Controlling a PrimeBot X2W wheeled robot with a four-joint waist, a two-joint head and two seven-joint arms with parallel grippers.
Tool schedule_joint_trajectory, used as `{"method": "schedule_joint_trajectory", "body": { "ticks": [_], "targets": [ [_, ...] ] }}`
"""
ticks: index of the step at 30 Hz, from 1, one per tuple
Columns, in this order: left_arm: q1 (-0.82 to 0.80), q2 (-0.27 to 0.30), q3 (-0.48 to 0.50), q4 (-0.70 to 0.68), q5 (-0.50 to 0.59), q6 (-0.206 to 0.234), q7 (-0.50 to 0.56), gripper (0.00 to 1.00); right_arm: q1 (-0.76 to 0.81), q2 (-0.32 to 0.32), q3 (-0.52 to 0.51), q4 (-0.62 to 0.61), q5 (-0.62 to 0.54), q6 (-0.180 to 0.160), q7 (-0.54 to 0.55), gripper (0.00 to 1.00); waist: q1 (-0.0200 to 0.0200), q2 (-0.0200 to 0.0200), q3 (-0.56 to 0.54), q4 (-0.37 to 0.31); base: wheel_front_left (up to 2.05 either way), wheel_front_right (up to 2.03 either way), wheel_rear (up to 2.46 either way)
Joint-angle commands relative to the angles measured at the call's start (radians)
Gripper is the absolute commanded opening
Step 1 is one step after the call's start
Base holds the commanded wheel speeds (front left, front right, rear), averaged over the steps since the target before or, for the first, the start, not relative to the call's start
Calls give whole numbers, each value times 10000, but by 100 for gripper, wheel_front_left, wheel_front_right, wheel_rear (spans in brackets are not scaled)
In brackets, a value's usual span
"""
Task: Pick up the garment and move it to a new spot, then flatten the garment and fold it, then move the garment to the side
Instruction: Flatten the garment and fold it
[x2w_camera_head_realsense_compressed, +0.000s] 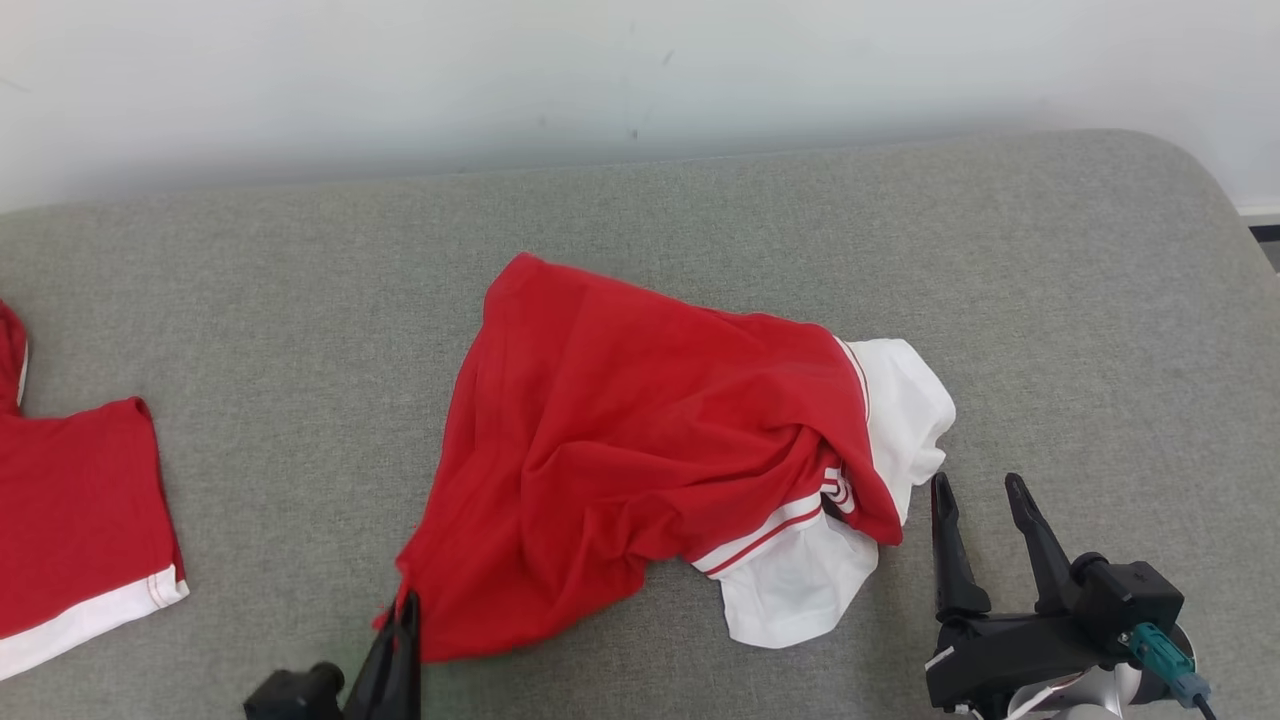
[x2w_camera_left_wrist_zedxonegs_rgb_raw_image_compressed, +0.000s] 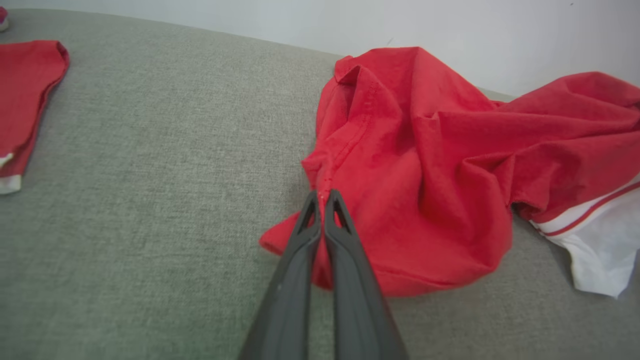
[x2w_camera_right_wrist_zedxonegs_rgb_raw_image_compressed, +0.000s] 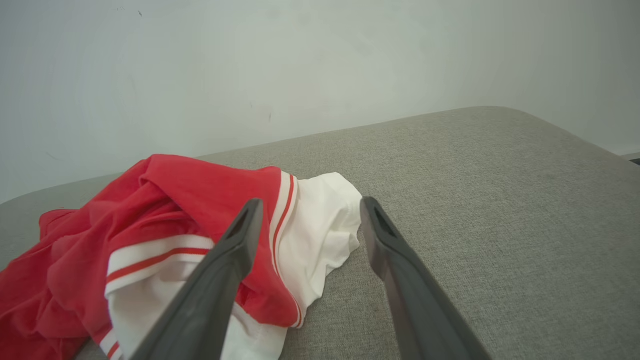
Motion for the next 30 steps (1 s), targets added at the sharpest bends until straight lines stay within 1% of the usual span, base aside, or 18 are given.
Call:
{"method": "schedule_joint_trajectory", "body": {
  "ticks": [1, 7, 11, 15, 21, 30],
  "targets": [
    [163, -24, 81, 118, 235, -40, -36, 100, 149, -15, -16, -25, 9, 8, 26, 100, 0, 0, -16, 16, 0, 0, 0],
    [407, -245, 444, 104, 626, -177, -36, 100, 197, -14, -4, -66, 30, 8, 40, 100, 0, 0, -125, 95, 0, 0, 0],
    [600, -233, 609, -65, 773, -232, -36, 100, 293, -15, 12, -98, 51, 8, 85, 100, 0, 0, -217, 144, 0, 0, 0],
    [651, -99, 665, -110, 905, -257, -36, 100, 345, -14, 26, -104, 71, 8, 88, 100, 0, 0, -266, 165, 0, 0, 0],
    [383, 310, 592, -3, 1095, -382, 181, 100, 317, -15, 52, -103, 109, 8, 122, 100, 0, 0, -279, 154, 0, 0, 0],
    [32, 741, 452, 323, 1099, -626, 795, 100, 214, -15, 122, -1, 226, 8, 39, 100, 0, 0, -106, -177, 0, 0, 0]
  ]
}}
